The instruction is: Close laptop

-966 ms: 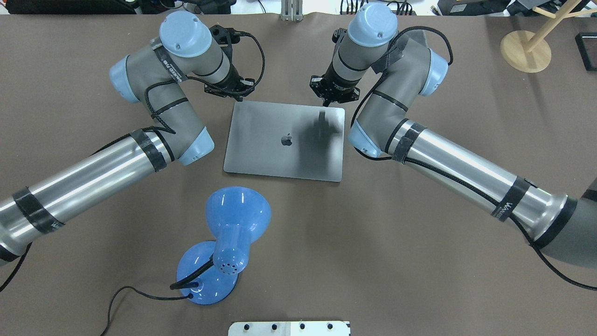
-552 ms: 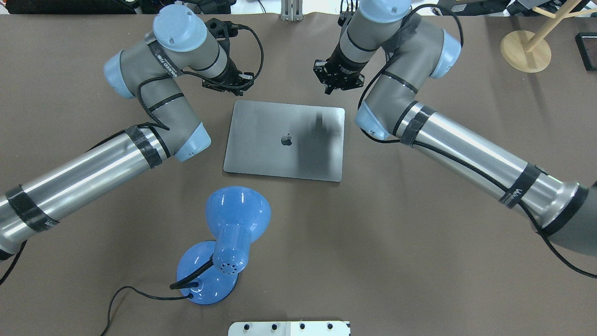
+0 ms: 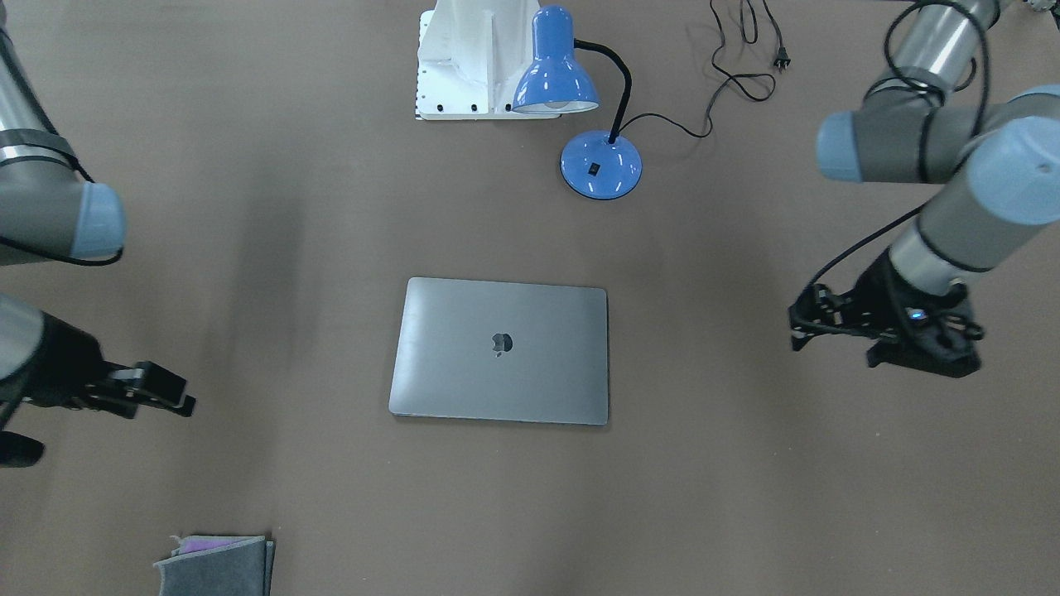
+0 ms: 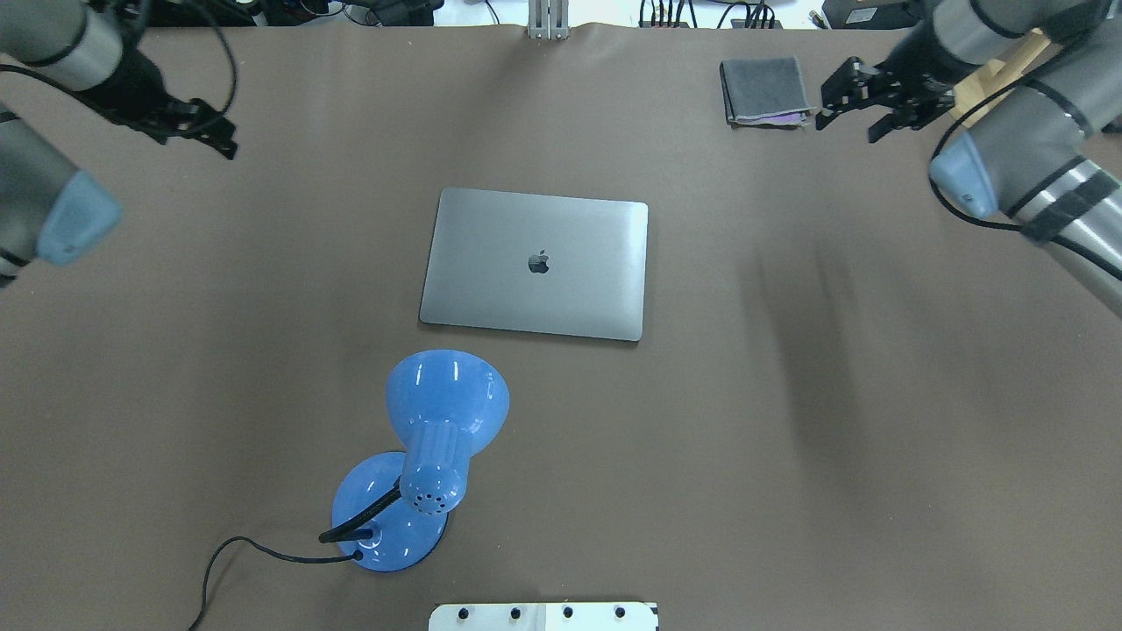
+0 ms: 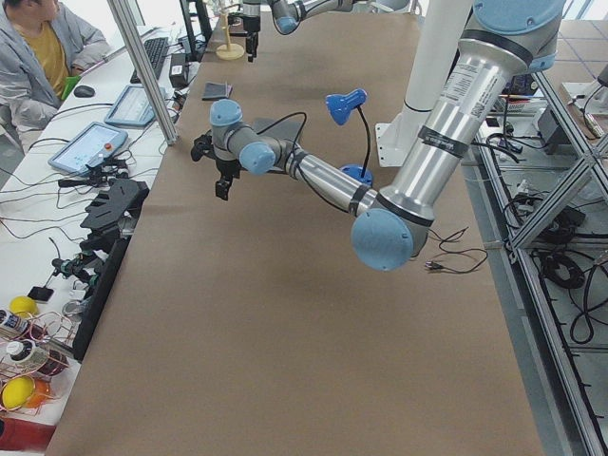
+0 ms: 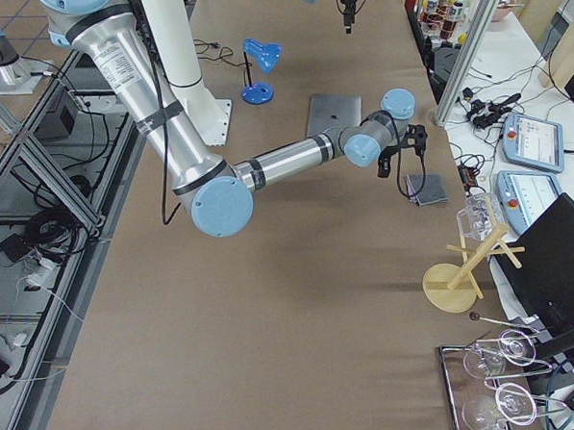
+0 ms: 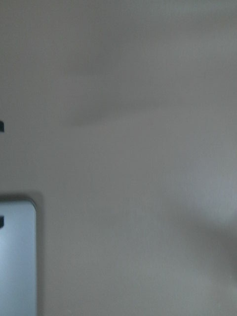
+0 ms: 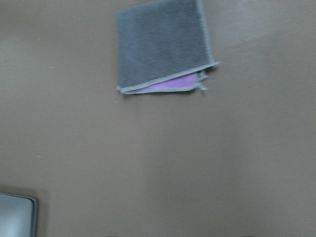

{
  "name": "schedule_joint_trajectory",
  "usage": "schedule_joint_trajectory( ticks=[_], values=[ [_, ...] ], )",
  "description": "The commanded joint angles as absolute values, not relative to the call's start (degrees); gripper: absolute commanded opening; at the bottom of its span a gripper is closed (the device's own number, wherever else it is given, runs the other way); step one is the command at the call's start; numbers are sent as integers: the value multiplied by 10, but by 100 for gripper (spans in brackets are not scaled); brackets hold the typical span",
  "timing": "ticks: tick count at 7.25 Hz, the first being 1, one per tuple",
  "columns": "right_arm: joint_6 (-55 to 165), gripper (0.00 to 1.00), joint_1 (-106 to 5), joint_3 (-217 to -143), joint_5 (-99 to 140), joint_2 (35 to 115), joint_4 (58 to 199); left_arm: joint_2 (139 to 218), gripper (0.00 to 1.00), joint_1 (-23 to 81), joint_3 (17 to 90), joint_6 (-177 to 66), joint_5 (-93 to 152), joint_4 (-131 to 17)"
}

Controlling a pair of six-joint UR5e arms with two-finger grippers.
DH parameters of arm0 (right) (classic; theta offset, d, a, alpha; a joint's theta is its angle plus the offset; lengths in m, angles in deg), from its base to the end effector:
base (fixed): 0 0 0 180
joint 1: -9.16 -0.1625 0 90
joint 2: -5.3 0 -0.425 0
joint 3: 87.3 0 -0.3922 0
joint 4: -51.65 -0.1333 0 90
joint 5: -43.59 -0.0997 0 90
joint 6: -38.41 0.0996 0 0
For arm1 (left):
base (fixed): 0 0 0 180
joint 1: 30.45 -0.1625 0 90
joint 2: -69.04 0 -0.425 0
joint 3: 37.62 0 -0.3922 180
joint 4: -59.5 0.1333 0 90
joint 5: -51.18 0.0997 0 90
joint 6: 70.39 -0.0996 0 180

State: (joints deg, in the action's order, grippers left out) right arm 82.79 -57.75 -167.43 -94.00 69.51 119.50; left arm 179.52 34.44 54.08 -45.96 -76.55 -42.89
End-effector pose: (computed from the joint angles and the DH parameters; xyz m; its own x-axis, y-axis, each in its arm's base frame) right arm -0.2125 -0.6508 0.4290 0.5317 0.0181 0.8467 -0.0884 0.9955 0.0342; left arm 0.2055 -0.6090 0.4209 0.6624 0.2835 -0.6934 -0.0829 0.9477 0.3082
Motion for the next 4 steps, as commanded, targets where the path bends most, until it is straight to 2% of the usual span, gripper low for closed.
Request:
schedule_joint_trajectory(
  ticks=[1, 2, 4],
  values=[
    [614, 100, -650, -1723, -947, 835, 1221, 1657, 98, 430, 544, -658, -793, -420],
    [554, 100, -670, -1729, -939, 881, 1224, 1625, 98, 469, 531, -715, -795, -418],
    [415, 100, -726, -1727, -898, 896, 1308, 1611, 98, 547, 505, -720, -796, -411]
  ],
)
